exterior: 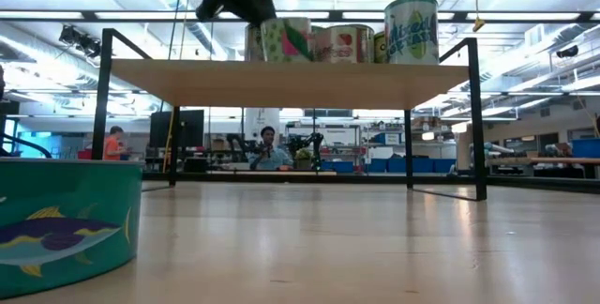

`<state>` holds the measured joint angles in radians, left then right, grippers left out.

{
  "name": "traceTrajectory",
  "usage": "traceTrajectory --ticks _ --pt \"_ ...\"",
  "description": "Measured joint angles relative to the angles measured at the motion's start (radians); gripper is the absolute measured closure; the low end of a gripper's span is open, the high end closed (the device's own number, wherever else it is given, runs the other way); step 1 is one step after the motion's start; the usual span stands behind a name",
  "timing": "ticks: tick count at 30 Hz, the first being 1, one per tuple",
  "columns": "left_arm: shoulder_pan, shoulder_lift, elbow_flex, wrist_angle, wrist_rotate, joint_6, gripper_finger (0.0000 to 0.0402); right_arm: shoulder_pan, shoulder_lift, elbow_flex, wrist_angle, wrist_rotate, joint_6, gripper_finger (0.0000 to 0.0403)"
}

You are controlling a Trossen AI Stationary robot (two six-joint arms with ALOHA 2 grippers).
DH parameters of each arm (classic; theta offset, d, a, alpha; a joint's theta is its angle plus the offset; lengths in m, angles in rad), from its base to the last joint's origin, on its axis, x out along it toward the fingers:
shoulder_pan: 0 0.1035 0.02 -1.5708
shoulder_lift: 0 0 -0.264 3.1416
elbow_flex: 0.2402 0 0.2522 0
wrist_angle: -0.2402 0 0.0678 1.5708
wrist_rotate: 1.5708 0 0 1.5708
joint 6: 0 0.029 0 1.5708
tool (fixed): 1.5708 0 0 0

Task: Pick and place cans onto a shelf
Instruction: Put the canned green peas on the shelf

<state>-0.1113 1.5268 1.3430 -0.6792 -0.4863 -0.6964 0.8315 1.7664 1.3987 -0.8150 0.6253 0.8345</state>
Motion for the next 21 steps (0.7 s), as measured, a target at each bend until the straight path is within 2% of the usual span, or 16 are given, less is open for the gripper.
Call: traceTrajectory --ticks 17,21 --pt "0.004 0.045 0.000 0.080 -0.014 0.010 0.0392 -0.026 -0.001 0.004 0.058 0.003 0.002 0.0037" --pt "0.004 0.045 0.000 0.093 -0.014 0.013 0.0374 -0.031 -0.001 0.004 0.061 0.003 0.001 0.0037"
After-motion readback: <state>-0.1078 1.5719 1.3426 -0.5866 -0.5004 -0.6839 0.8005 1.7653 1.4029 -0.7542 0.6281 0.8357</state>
